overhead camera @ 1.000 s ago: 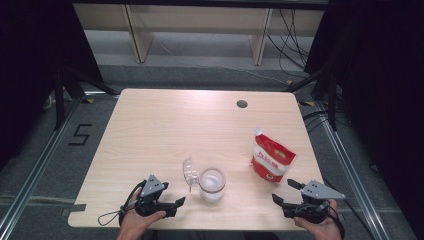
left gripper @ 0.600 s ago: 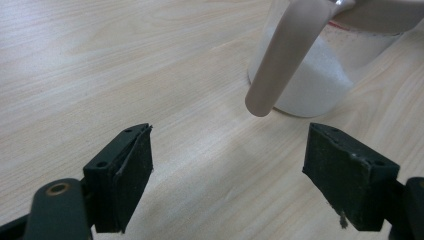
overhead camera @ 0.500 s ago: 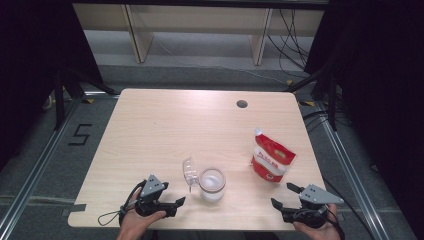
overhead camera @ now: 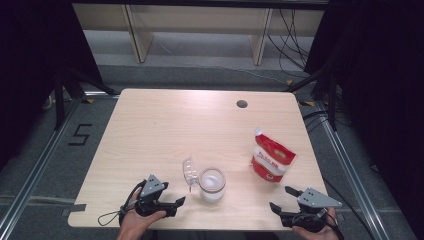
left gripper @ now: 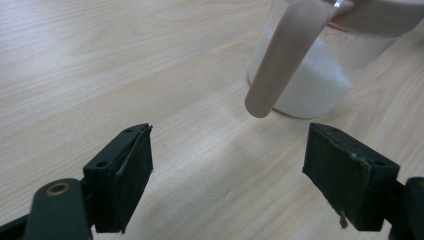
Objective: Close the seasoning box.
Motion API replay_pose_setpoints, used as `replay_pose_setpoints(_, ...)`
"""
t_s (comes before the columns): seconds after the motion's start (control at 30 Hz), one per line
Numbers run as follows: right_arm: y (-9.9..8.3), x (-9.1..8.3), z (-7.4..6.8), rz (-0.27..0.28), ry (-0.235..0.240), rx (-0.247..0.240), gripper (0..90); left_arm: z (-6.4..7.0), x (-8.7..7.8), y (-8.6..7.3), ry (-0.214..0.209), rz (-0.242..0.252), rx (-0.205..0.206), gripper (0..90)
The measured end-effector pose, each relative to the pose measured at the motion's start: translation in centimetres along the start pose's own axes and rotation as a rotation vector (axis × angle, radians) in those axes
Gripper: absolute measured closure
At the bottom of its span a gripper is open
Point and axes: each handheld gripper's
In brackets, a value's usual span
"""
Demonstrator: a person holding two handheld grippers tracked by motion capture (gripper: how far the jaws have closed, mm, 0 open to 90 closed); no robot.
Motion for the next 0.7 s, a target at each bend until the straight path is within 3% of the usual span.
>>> replay_pose_setpoints(0.17,0.1,0.2,0.1,0.015,-0.005,-0.042,23.1,0.1,-0.4,0.2,0.008,0.046,-0.041,19.5)
replay_pose_setpoints(0.2,0.1,0.2,0.0,0.011,0.004,-0.015,23.0,0.1,-0.6,0.3,0.003,0.061,-0.066,23.0)
replay_pose_setpoints(0.3,0.1,0.2,0.1,0.006,0.002,-0.030,23.1,0.0,-0.9,0.5,0.005,0.067,-0.071,26.1)
replay_pose_setpoints(0.33,0.1,0.3,0.1,0.016,0.014,-0.040,23.2,0.1,-1.1,0.8,0.005,0.094,-0.086,29.2)
replay_pose_setpoints(0.43,0.1,0.3,0.1,0.011,0.006,-0.048,23.2,0.3,-1.7,1.3,0.009,0.133,-0.068,34.7)
replay_pose_setpoints(0.5,0.1,0.2,0.1,0.022,-0.009,-0.055,23.4,0.6,-2.2,1.5,0.017,0.161,-0.068,42.9)
replay_pose_setpoints(0.57,0.1,0.2,0.1,0.009,0.005,-0.041,23.4,0.7,-2.3,1.6,0.012,0.176,-0.064,52.4)
replay_pose_setpoints(0.6,0.1,0.2,0.1,0.009,0.005,-0.041,23.4,0.7,-2.5,1.7,0.004,0.188,-0.050,52.4)
replay_pose_setpoints(0.67,0.1,0.3,0.1,0.007,0.007,-0.038,23.4,1.1,-2.7,1.9,0.009,0.193,-0.040,60.6)
replay_pose_setpoints(0.7,0.1,0.3,0.1,0.015,0.017,-0.037,23.5,1.2,-2.8,2.0,-0.007,0.195,-0.011,67.3)
Point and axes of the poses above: each handheld gripper's, and its own axes: x roughly forward along the jaws, y roughly out of its top, z roughly to its right, and after that the axes turned 6 degrees about -y, right-handed
